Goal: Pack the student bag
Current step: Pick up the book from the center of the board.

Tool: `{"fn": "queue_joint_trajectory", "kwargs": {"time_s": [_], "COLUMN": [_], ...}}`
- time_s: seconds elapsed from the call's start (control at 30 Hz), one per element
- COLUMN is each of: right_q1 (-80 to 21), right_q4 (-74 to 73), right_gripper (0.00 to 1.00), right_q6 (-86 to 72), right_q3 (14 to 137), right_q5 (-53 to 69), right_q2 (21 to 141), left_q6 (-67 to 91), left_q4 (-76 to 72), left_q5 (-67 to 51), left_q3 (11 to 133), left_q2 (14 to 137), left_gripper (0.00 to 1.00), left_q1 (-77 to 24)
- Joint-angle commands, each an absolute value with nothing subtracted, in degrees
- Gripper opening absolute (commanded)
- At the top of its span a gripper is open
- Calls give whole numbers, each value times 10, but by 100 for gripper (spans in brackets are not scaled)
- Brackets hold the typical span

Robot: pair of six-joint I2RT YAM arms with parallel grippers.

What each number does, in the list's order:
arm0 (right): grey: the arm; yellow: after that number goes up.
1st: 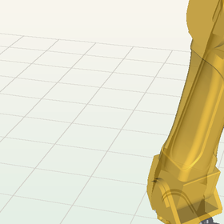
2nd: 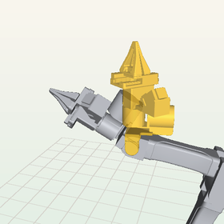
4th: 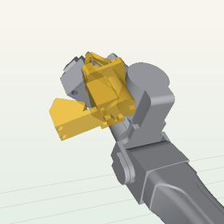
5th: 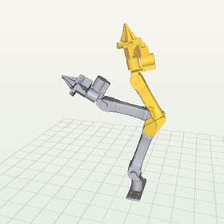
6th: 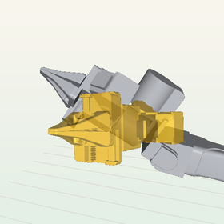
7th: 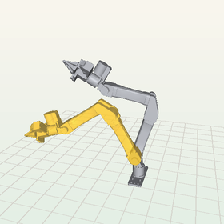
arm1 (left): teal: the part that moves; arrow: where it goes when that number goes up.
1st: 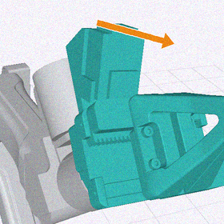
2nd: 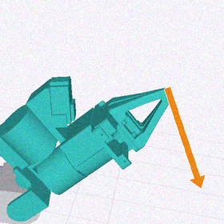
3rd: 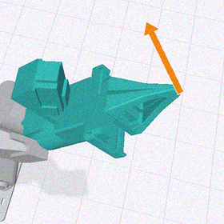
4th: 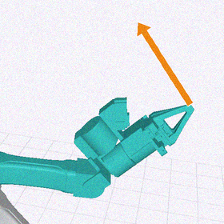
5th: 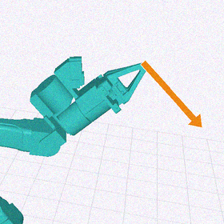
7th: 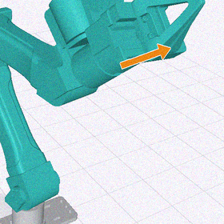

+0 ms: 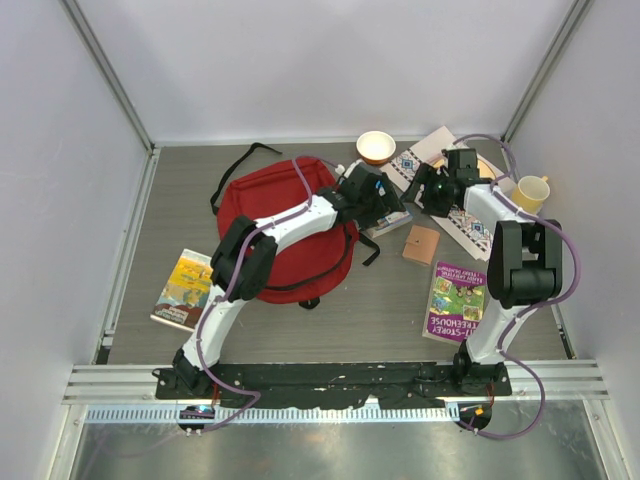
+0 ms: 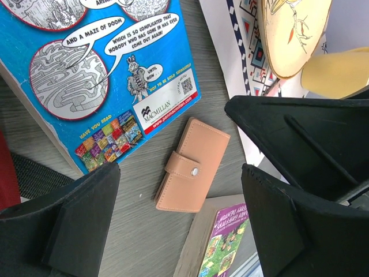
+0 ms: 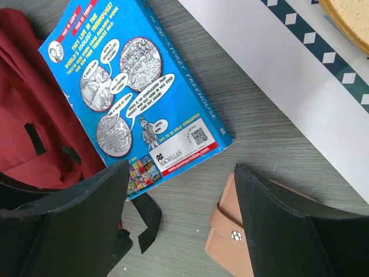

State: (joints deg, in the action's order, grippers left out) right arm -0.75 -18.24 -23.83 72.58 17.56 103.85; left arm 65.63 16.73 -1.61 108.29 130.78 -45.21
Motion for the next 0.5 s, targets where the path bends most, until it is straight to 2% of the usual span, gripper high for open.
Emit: {"fn": "queue_joint_trajectory", "kwargs": {"time_s": [0.0,0.23,0.47], "right_q1": [-10,-10,-9], "right_q4": [-188,-170,-155], "right_gripper": [79,79,79], "right_q6": [-207,-198,-210], "right_q3": [740,801,848], "right_q5": [168,212,245], "right_q2": [1030,1104,1154], "left_q6": [658,660,603], "left_q4": [140,151,184], "left_q5": [-14,-4,75], "left_q3": [1082,1094,1086], "left_q2": [1303,1332,1278], "left_gripper": [90,89,91], "left_q1": [-451,-442,-445]}}
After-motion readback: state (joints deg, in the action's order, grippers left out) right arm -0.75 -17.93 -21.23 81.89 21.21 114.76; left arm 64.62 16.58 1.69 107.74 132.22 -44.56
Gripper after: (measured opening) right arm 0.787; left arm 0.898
